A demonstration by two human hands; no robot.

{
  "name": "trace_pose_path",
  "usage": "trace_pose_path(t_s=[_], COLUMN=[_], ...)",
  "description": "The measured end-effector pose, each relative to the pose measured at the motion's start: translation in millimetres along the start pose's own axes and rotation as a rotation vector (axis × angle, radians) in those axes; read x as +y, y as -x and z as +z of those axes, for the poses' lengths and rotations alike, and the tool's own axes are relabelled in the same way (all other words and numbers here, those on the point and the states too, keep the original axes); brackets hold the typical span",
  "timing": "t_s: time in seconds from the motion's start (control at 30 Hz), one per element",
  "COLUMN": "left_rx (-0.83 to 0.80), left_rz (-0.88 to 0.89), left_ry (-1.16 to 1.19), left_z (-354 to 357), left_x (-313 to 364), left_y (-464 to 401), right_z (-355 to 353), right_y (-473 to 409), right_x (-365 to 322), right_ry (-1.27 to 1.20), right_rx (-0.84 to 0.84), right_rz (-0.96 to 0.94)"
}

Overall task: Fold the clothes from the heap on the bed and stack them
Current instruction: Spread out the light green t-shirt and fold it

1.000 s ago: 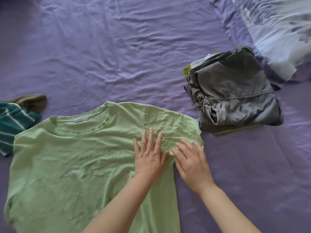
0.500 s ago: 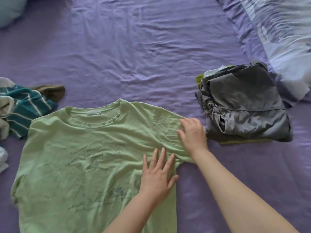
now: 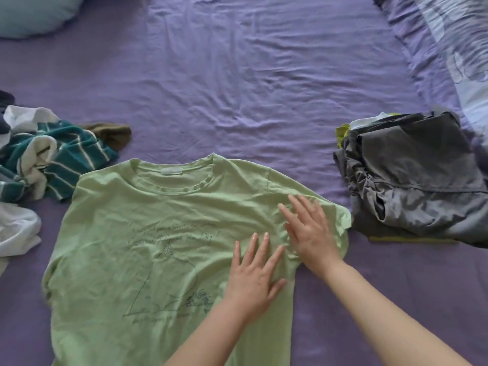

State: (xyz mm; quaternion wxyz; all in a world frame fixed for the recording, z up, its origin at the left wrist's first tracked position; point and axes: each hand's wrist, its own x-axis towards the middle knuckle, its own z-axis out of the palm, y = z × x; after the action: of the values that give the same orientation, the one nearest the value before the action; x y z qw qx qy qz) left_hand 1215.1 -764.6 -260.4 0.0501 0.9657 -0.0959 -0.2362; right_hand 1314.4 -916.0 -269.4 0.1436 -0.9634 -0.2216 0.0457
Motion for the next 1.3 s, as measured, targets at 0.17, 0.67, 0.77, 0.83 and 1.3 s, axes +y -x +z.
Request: trace_pose_path(t_s=[0.17, 0.67, 0.77, 0.83, 1.3], left_rx=[-0.154, -0.141, 0.057, 0.183, 0.307], left_rz=[-0.169, -0.325, -0.347, -0.461, -0.395], left_ry=[0.056, 0.148, 0.140, 0.180, 1.156], left_z=[8, -23, -25, -27, -50], left_x=[-41, -224, -267, -296, -352], left_y=[24, 111, 130, 137, 100], right_z=[10, 33, 47, 56, 46], right_y=[20, -2, -14, -25, -143], right_x=[15, -210, -253, -279, -366], right_ry=[0.207, 0.019, 0.063, 0.064, -0.249], right_rx=[-0.419, -0.635, -0.657, -0.660, -0.255], right_rz=[0.202, -0.024, -0.058, -0.073, -0.003])
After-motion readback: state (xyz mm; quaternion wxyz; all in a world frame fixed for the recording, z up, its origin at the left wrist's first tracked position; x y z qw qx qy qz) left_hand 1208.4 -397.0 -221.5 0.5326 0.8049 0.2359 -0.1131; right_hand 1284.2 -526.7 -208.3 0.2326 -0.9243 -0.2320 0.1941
